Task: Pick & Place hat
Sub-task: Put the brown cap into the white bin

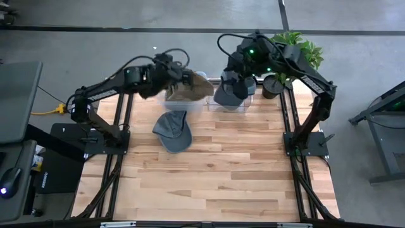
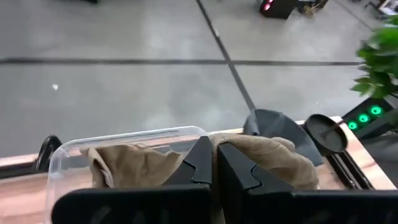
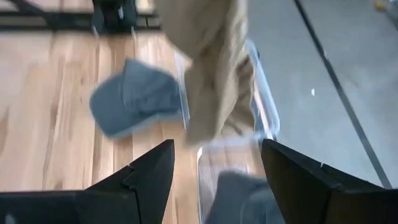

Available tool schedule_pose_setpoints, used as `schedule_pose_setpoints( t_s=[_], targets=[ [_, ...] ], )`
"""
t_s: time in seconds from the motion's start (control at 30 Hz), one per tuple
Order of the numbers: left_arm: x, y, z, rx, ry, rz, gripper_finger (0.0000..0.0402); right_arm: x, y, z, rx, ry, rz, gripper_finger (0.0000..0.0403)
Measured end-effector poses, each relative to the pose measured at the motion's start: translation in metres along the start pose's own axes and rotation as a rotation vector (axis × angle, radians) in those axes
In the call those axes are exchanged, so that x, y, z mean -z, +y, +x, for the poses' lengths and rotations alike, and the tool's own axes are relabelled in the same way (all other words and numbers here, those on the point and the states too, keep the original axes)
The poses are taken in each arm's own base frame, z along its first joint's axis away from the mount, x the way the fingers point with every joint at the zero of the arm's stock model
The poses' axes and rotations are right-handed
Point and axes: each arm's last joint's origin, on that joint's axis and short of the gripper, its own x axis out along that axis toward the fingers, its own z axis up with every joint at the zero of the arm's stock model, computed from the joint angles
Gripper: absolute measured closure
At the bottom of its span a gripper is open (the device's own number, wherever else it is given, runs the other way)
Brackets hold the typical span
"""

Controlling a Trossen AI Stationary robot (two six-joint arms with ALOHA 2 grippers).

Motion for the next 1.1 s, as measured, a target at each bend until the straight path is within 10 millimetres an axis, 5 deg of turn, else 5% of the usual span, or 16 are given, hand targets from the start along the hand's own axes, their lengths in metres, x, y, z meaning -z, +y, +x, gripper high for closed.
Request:
schedule_pose_setpoints(
  t_s=[0.33,0.6,1.1],
  targets=[
    [-0.035,0.039,0.044,0.032,0.177,-0.125,0.0401,0.017,0.004,-0.011,0.012,0.162,0.000,0.0166],
    [-0.058,0.056,0.062,0.185,0.259,-0.258,0.0401,0.020,0.003,-0.012,0.030,0.196,-0.003,0.0166],
    [-0.025,0.061,0.089,0.134,0.424,-0.320,0.0401,0.021,0.003,-0.012,0.057,0.212,-0.009,0.0166]
  ],
)
